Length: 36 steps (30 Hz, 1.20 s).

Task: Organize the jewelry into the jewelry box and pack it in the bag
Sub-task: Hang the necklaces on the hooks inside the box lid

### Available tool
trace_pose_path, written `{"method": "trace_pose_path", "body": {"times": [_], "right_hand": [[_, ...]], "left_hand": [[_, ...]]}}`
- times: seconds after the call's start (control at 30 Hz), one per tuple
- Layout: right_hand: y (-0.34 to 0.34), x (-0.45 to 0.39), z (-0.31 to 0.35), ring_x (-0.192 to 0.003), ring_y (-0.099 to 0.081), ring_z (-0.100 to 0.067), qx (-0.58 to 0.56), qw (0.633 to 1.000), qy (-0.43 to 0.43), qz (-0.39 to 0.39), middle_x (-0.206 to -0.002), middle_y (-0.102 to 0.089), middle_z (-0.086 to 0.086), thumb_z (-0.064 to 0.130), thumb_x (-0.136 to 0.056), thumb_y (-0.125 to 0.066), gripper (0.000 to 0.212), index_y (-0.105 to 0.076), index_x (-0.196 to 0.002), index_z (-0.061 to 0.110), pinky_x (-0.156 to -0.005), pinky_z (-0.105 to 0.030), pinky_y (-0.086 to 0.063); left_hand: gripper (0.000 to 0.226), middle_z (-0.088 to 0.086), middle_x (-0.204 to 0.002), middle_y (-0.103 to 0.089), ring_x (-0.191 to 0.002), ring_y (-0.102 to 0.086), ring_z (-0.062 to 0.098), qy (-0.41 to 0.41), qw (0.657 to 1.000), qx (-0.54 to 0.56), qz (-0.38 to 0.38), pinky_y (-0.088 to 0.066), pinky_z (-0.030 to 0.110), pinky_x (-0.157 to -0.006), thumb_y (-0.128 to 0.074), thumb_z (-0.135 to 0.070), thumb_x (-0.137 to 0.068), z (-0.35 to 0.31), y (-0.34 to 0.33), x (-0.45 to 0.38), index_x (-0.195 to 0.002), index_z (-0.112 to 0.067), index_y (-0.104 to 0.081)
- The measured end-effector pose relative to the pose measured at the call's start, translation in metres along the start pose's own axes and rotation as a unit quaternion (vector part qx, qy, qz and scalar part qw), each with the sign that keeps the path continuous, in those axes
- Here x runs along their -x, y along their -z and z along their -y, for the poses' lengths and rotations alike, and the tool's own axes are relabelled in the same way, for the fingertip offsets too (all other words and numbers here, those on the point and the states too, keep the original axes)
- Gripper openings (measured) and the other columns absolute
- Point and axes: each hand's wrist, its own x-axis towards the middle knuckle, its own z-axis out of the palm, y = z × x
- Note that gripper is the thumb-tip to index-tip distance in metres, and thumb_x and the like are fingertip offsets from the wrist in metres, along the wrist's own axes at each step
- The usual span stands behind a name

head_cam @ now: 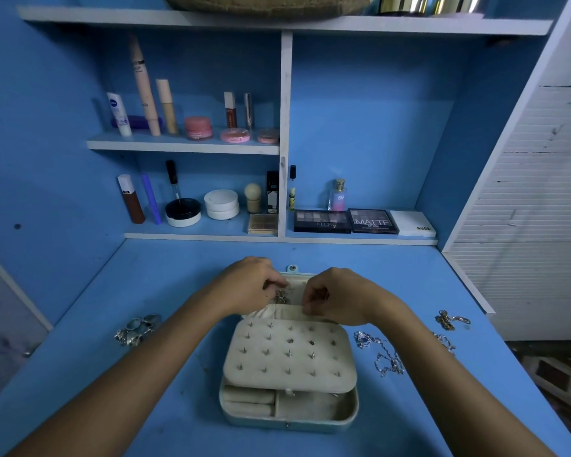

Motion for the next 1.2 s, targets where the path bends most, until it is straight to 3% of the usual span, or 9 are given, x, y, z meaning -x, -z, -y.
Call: {"method": "trace_pose_path", "body": {"times": [0.13,0.3,0.4,0.57,0.63,0.7,0.83,1.07,1.2], "right_hand": [[0.001,0.0,-0.001,-0.078,-0.057,-0.002,-0.008,1.0,0.002,-0.005,-0.087,-0.064,0.014,0.025,-0.091,-0.068,0.013,-0.066,-0.082,0.034,-0.064,-0.013,-0.041],[0.002,0.001,-0.002,-0.075,-0.057,0.002,-0.017,1.0,0.004,-0.009,-0.083,-0.063,0.018,0.022,-0.091,-0.067,0.018,-0.066,-0.08,0.036,-0.061,-0.011,-0.039],[0.002,0.002,-0.002,-0.075,-0.057,0.002,-0.023,1.0,0.007,-0.011,-0.085,-0.064,0.017,0.023,-0.091,-0.068,0.013,-0.067,-0.083,0.033,-0.062,-0.011,-0.04],[0.002,0.002,-0.003,-0.076,-0.057,-0.001,-0.034,0.999,0.006,-0.007,-0.086,-0.065,0.014,0.026,-0.091,-0.069,0.012,-0.066,-0.082,0.032,-0.064,-0.014,-0.042],[0.002,0.001,-0.004,-0.076,-0.058,-0.002,-0.036,0.999,0.003,-0.007,-0.086,-0.065,0.013,0.026,-0.091,-0.069,0.012,-0.066,-0.082,0.033,-0.065,-0.015,-0.043],[0.001,0.0,-0.004,-0.077,-0.059,-0.004,-0.034,0.999,0.0,-0.006,-0.087,-0.065,0.012,0.027,-0.091,-0.07,0.011,-0.066,-0.082,0.033,-0.066,-0.017,-0.045],[0.0,0.0,-0.004,-0.076,-0.059,-0.002,-0.039,0.999,-0.01,-0.007,-0.086,-0.065,0.013,0.027,-0.09,-0.069,0.011,-0.066,-0.082,0.033,-0.065,-0.016,-0.045],[-0.001,0.0,-0.002,-0.072,-0.057,0.002,-0.033,0.999,-0.022,-0.011,-0.079,-0.063,0.019,0.023,-0.089,-0.068,0.012,-0.069,-0.082,0.032,-0.058,-0.011,-0.04],[-0.004,0.001,-0.002,-0.069,-0.057,0.005,-0.031,0.999,-0.023,-0.03,-0.078,-0.065,0.019,0.012,-0.087,-0.066,0.019,-0.074,-0.095,0.027,-0.058,-0.007,-0.04]], "left_hand": [[0.038,-0.013,-0.104,-0.055,-0.11,-0.049,0.012,0.001,0.999,-0.012,0.037,-0.042,0.03,-0.096,-0.047,-0.014,-0.097,-0.007,0.003,0.005,-0.126,-0.03,-0.067],[0.038,-0.013,-0.112,-0.061,-0.107,-0.052,0.009,0.011,0.998,0.022,0.061,-0.046,0.03,-0.096,-0.046,-0.009,-0.094,-0.014,0.006,0.013,-0.115,-0.028,-0.072],[0.032,-0.015,-0.104,-0.062,-0.099,-0.056,0.007,0.027,0.996,0.041,0.078,-0.048,0.028,-0.09,-0.047,-0.011,-0.093,-0.016,0.009,0.015,-0.101,-0.024,-0.075],[0.021,-0.008,-0.086,-0.07,-0.081,-0.065,0.016,0.049,0.993,0.052,0.097,-0.057,0.038,-0.075,-0.051,-0.016,-0.089,-0.019,0.009,0.012,-0.077,-0.01,-0.068],[0.024,-0.001,-0.073,-0.065,-0.064,-0.056,0.016,0.057,0.991,0.058,0.102,-0.051,0.031,-0.062,-0.053,-0.018,-0.09,-0.022,0.008,0.01,-0.072,-0.006,-0.061],[0.024,-0.004,-0.067,-0.059,-0.059,-0.049,0.012,0.063,0.99,0.061,0.106,-0.044,0.027,-0.056,-0.055,-0.021,-0.09,-0.025,0.009,0.01,-0.071,-0.009,-0.062],[0.018,-0.01,-0.067,-0.057,-0.064,-0.053,0.011,0.058,0.99,0.047,0.117,-0.045,0.028,-0.061,-0.057,-0.028,-0.089,-0.028,0.009,0.011,-0.071,-0.028,-0.058],[0.01,-0.013,-0.079,-0.06,-0.077,-0.059,0.01,0.024,0.997,0.001,0.073,-0.051,0.028,-0.068,-0.063,-0.024,-0.083,-0.025,0.005,0.012,-0.075,-0.028,-0.06],[0.01,-0.012,-0.079,-0.063,-0.076,-0.059,0.006,0.022,0.997,0.004,0.072,-0.054,0.029,-0.069,-0.064,-0.022,-0.083,-0.024,0.007,0.012,-0.078,-0.031,-0.062]]}}
